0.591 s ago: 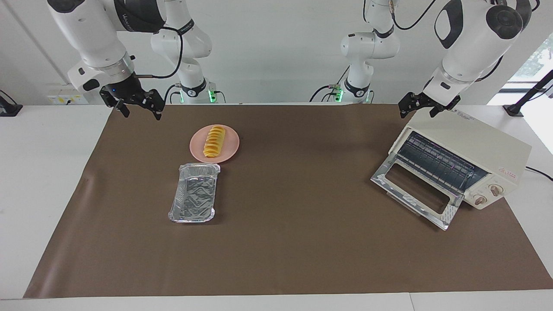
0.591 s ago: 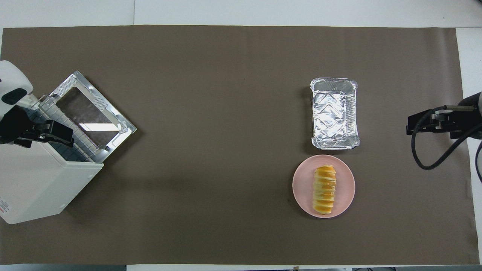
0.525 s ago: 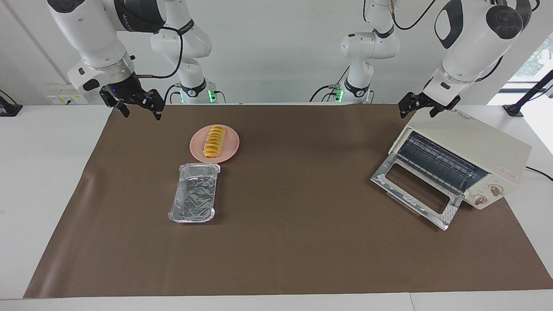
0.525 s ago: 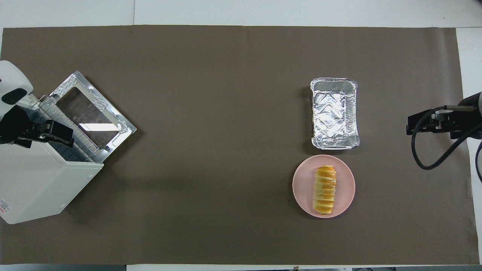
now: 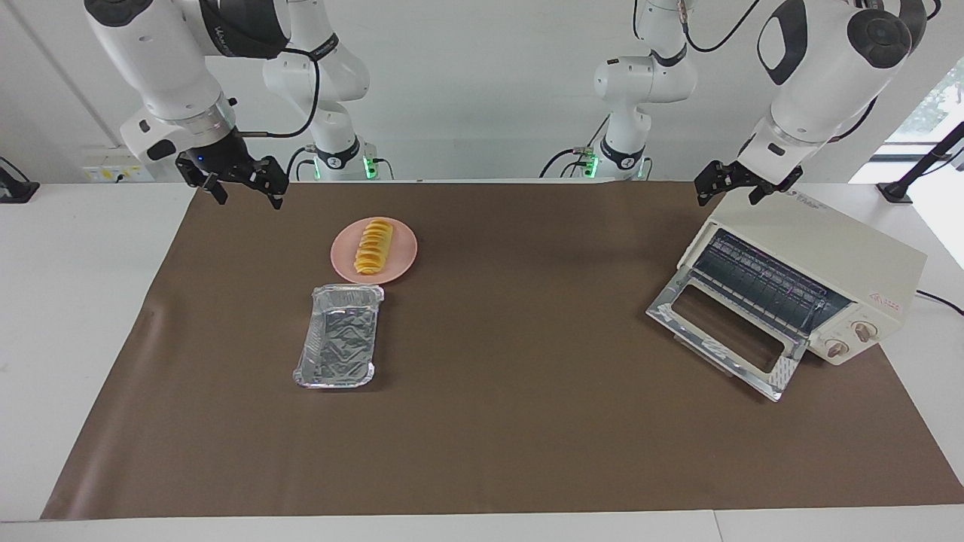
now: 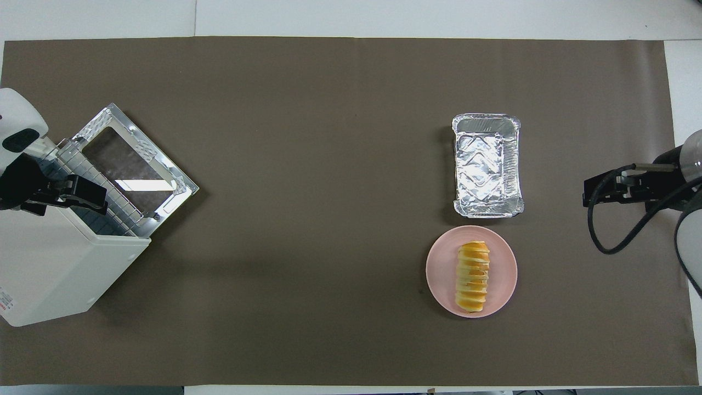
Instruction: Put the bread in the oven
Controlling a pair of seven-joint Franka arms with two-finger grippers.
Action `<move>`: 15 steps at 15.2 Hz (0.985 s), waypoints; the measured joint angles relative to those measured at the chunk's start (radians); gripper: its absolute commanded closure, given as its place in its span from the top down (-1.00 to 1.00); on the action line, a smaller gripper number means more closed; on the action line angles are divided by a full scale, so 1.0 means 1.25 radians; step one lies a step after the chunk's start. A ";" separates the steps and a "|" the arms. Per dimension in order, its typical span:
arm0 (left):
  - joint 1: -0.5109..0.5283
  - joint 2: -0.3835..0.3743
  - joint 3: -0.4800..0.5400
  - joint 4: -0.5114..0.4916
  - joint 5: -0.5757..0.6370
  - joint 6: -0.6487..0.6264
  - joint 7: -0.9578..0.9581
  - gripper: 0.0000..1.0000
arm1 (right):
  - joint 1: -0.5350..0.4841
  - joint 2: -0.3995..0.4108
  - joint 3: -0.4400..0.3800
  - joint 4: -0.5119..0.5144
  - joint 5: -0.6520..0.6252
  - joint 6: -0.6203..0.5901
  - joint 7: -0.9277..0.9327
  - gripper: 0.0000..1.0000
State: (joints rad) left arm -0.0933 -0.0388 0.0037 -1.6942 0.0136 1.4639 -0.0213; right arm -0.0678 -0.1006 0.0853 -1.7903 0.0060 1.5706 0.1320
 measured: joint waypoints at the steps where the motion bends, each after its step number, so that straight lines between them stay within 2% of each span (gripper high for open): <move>1: 0.000 0.000 0.000 0.000 0.000 0.000 0.000 1.00 | 0.008 -0.007 0.002 -0.020 0.009 0.018 0.013 1.00; 5: 0.000 0.000 0.000 0.000 0.000 0.000 0.000 1.00 | 0.099 -0.027 0.007 -0.125 0.023 0.096 0.122 1.00; 7: 0.000 0.000 0.000 0.000 0.000 0.000 0.000 1.00 | 0.145 -0.027 0.009 -0.207 0.023 0.170 0.183 1.00; 10: 0.000 0.000 0.000 0.000 0.000 0.000 0.000 1.00 | 0.157 -0.027 0.010 -0.350 0.023 0.300 0.204 1.00; 15: 0.000 0.000 0.000 0.000 0.000 0.000 0.000 1.00 | 0.193 -0.051 0.010 -0.488 0.065 0.407 0.212 1.00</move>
State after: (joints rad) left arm -0.0933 -0.0388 0.0037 -1.6942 0.0136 1.4639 -0.0214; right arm 0.1738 -0.1649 0.0983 -2.4009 0.0875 2.0795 0.3966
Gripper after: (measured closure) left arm 0.000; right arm 0.000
